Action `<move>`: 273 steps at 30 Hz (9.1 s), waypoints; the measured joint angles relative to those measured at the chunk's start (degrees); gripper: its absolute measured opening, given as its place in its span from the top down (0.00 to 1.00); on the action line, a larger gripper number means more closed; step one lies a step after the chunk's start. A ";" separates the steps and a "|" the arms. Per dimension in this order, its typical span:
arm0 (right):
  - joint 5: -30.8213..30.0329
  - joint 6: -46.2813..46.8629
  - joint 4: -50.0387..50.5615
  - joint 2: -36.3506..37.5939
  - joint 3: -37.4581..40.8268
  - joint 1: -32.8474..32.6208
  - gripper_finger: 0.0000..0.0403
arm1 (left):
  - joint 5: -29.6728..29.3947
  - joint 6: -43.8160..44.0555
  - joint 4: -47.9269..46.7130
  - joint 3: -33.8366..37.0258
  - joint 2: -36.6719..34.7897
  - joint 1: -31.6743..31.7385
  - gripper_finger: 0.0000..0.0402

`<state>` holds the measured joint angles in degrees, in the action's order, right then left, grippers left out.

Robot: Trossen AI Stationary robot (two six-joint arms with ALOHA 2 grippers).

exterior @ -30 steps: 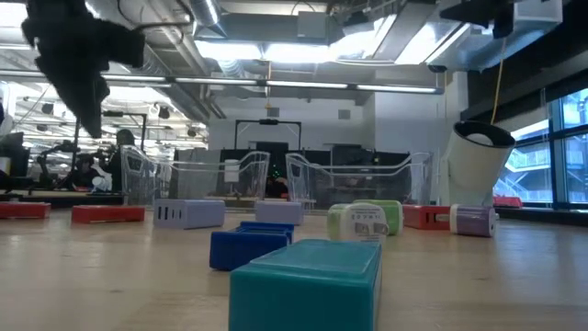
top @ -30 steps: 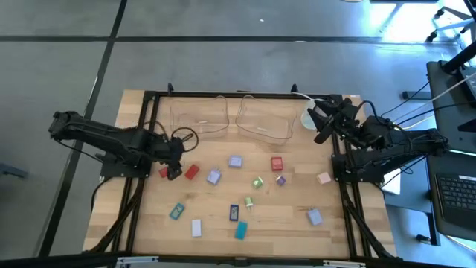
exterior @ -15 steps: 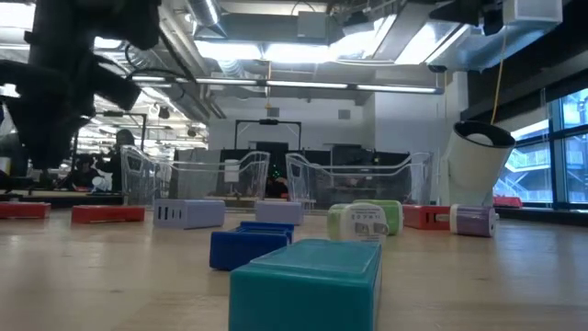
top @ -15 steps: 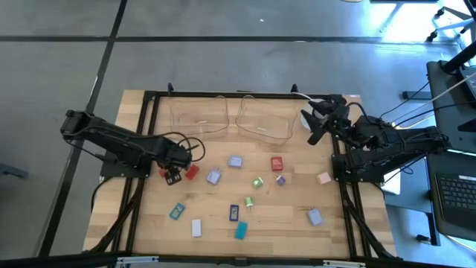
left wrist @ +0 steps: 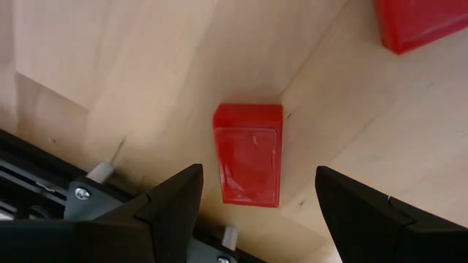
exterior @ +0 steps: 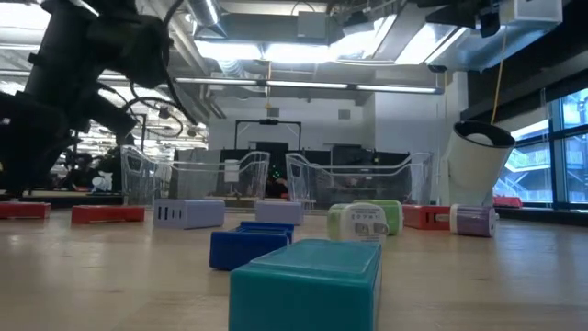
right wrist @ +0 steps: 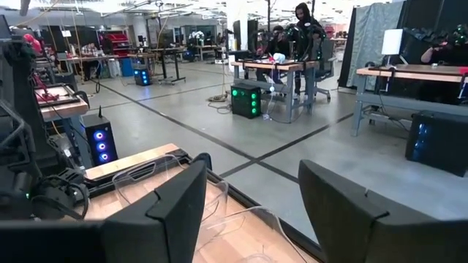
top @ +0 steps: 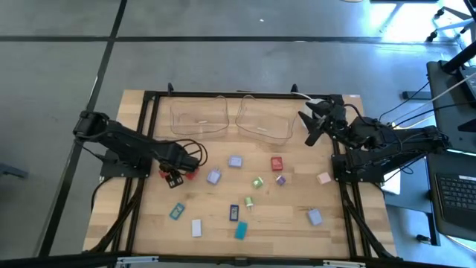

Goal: Pick & Place Office items
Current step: Put the left red digital timer into the left transparent bin, then put the red digital timer into the left transparent bin

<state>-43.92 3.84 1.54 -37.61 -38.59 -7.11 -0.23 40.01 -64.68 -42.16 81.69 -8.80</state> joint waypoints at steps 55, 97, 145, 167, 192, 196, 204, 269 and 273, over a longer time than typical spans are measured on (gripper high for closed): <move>3.85 10.32 0.24 -5.68 0.00 0.01 0.45 | -27.37 -22.32 42.53 -13.08 -13.13 13.28 0.60; 3.84 22.23 0.22 -13.31 0.07 0.02 0.45 | -26.38 -4.13 27.24 -13.11 0.74 32.71 0.59; 1.31 18.03 0.24 -13.31 0.06 1.53 0.45 | 3.31 -17.78 39.97 -13.30 -6.61 32.82 0.45; 2.84 17.55 0.24 -13.31 0.04 1.55 0.45 | -3.97 4.92 6.67 -13.33 -8.50 5.25 0.34; 7.99 19.83 0.19 -13.31 0.04 1.55 0.45 | 2.27 3.04 9.60 -13.33 16.25 3.71 0.33; 11.52 19.96 0.20 -13.31 0.02 1.55 0.45 | 3.67 0.63 11.20 -13.43 18.58 4.93 0.33; 13.53 20.00 0.22 -13.31 0.02 1.55 0.45 | 8.72 -0.92 11.69 -13.44 19.97 7.91 0.41; 8.33 21.92 0.20 -13.33 0.02 1.55 0.45 | -34.28 -38.92 80.48 -13.30 -6.07 16.06 0.60; 8.33 20.79 0.20 -13.33 0.02 1.55 0.45 | -34.27 -23.63 68.65 -13.30 -6.05 21.51 0.60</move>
<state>-35.59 24.62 1.74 -50.94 -38.57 -5.56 -34.50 16.38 3.98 -55.46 75.64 12.71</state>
